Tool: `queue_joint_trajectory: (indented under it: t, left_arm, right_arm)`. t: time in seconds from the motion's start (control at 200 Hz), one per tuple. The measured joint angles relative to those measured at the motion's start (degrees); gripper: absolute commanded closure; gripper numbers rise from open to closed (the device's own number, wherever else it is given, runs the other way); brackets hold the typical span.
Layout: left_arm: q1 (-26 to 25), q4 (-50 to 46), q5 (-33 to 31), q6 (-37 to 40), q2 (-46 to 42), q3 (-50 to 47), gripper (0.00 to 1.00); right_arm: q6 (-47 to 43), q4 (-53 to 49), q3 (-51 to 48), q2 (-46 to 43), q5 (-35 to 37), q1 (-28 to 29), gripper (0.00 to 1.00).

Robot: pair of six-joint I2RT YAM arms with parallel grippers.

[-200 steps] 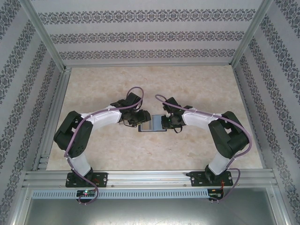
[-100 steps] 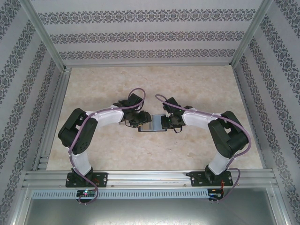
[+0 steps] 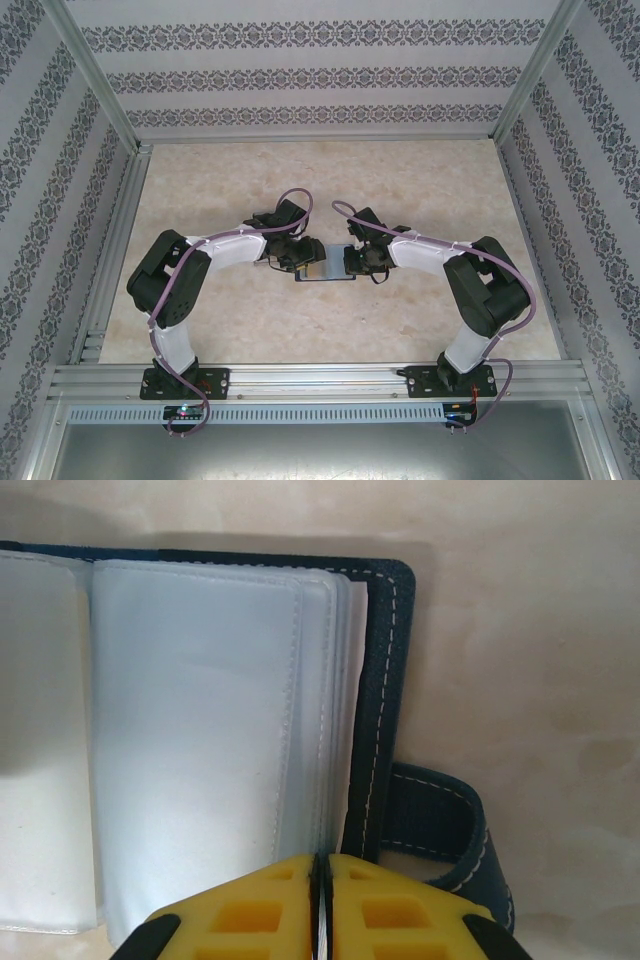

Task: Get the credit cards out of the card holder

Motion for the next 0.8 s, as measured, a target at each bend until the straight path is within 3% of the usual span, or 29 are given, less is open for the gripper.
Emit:
queue_joint_trajectory:
  t: [0.18, 0.315, 0.56, 0.799]
  left_arm:
    - [-0.66, 1.05, 1.40, 0.42, 0.00, 0.26, 0.28]
    - [-1.07, 2.19, 2.82, 0.70, 0.00, 0.35, 0.23]
    - [-1.77, 2.58, 3.37, 1.22, -0.02, 1.33, 0.04]
    - [-1.79, 2.25, 2.47, 1.97, -0.24, 1.62, 0.00]
  right_arm:
    - [0.17, 0.02, 0.00, 0.02, 0.00, 0.02, 0.85]
    - [0.22, 0.17, 0.00, 0.09, -0.02, 0.02, 0.84]
    - [0.42, 0.63, -0.28, 0.09, -0.15, 0.02, 0.81]
    - [1.73, 1.27, -0.72, -0.35, -0.22, 0.00, 0.76]
